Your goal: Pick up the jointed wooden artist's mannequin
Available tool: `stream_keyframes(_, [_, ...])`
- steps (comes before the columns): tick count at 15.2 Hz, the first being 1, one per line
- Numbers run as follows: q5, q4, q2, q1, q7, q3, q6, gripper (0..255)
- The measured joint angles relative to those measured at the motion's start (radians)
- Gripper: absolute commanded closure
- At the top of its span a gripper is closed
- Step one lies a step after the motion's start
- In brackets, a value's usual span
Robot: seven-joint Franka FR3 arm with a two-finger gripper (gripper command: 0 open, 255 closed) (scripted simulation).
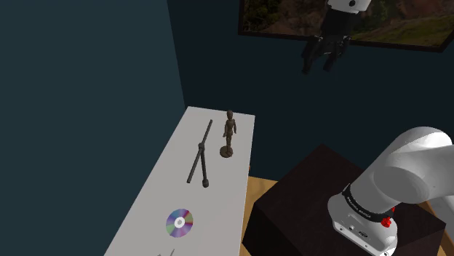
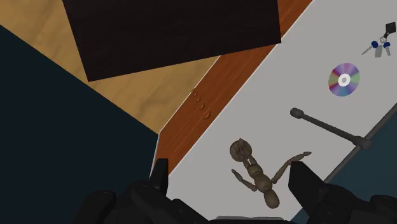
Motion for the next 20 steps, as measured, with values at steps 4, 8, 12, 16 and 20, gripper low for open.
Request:
stream_keyframes(4, [0.022,-0.031,0.032,0.002,0.055,0.035,0.064,0])
stream_keyframes(8, [0.055,-0.086,0.093,0.002,0.148,0.091,0.184,0])
stream_keyframes(12, [0.083,-0.107,0.191,0.002,0.244,0.149,0.308,0])
stream_keyframes(16, [0.101,-0.111,0.307,0.003,0.345,0.207,0.434,0])
stream_keyframes(20, [0.096,-0.067,0.462,-0.003,0.452,0.261,0.55,0])
